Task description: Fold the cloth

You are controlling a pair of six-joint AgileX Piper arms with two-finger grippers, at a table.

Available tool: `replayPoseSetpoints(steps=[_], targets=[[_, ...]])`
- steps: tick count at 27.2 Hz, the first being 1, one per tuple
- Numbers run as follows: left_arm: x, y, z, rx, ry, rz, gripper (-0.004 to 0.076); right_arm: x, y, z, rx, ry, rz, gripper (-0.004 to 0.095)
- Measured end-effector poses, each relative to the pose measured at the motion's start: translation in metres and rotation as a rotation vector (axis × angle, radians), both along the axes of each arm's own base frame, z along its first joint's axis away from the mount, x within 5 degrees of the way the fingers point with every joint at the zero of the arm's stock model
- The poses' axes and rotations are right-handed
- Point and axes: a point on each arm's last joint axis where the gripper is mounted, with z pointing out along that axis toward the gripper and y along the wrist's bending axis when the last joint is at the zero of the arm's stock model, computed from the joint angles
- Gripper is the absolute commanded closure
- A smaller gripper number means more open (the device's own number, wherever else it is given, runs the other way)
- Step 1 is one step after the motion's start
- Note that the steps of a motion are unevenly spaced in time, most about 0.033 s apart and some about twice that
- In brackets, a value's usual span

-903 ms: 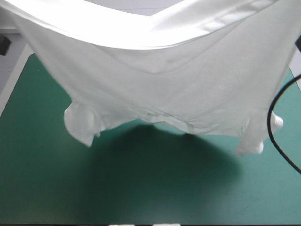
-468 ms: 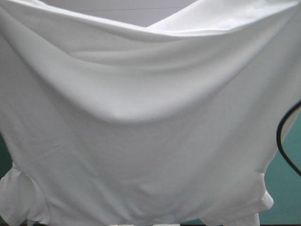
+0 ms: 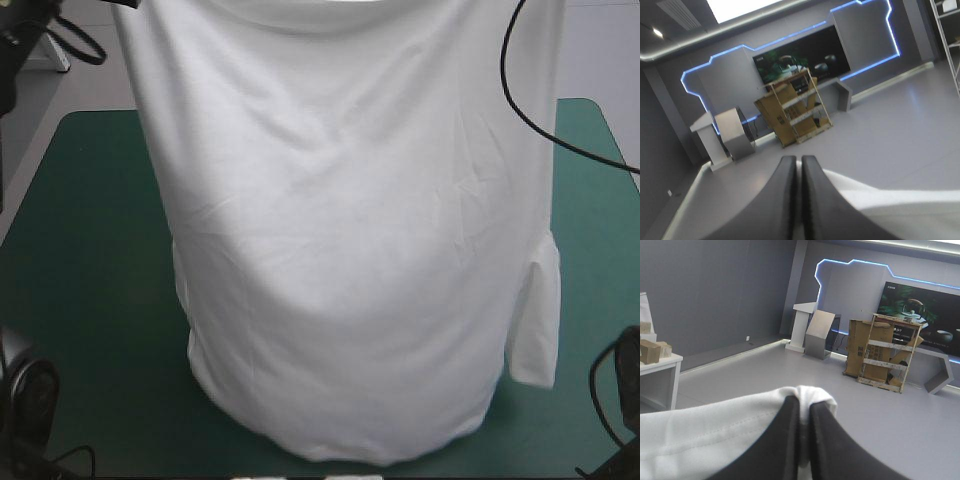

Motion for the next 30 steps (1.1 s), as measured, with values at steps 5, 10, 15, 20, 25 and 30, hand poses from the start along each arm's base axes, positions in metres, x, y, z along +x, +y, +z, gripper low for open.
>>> replayPoseSetpoints(steps=[5, 10, 15, 20, 25, 30], targets=[[0.043, -0.007, -0.012, 0.020, 0.014, -0.031, 0.0705, 0.016, 0.000, 0.003, -0.007, -0.060, 0.011, 0.0921], [0.003, -0.004, 0.028, 0.016, -0.138, -0.036, 0.0705, -0.023, -0.001, 0.031, -0.008, -0.186, 0.026, 0.0921], [-0.027, -0.002, 0.044, 0.019, -0.174, -0.044, 0.0705, -0.038, 0.002, 0.034, -0.016, -0.153, 0.061, 0.0920], [0.008, -0.007, 0.002, 0.057, 0.100, -0.063, 0.0705, -0.010, 0.001, 0.004, -0.045, 0.063, 0.083, 0.0901], [0.071, -0.003, -0.108, 0.044, 0.586, 0.042, 0.0705, 0.058, -0.007, -0.083, -0.047, 0.464, 0.080, 0.0901], [0.084, 0.017, -0.212, 0.039, 0.899, 0.157, 0.0705, 0.079, 0.009, -0.200, -0.052, 0.815, 0.179, 0.0901]])
